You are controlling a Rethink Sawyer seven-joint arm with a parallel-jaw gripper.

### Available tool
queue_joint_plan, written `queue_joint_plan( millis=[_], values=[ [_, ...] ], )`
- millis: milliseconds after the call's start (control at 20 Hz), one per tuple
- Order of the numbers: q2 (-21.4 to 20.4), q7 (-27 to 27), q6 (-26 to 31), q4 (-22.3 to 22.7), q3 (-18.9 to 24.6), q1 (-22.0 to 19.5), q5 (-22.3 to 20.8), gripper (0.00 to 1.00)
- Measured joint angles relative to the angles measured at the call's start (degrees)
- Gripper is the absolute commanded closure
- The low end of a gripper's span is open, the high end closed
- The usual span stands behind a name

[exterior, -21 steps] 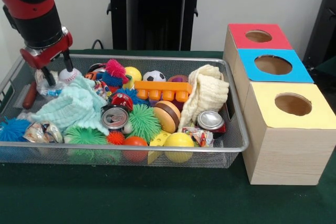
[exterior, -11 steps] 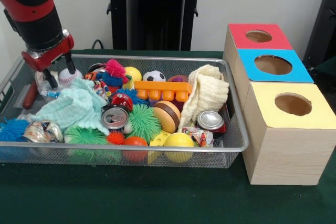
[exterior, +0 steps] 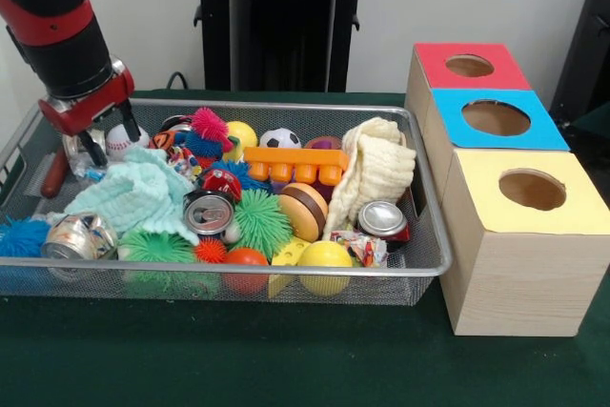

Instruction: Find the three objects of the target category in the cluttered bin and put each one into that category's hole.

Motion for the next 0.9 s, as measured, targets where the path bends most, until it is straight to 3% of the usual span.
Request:
queue_joint_plan(
  millis=[900],
  values=[
    [-5.09,-0.01,-1.62,6.63,2.6,0.21,7.59,0.0]
  ],
)
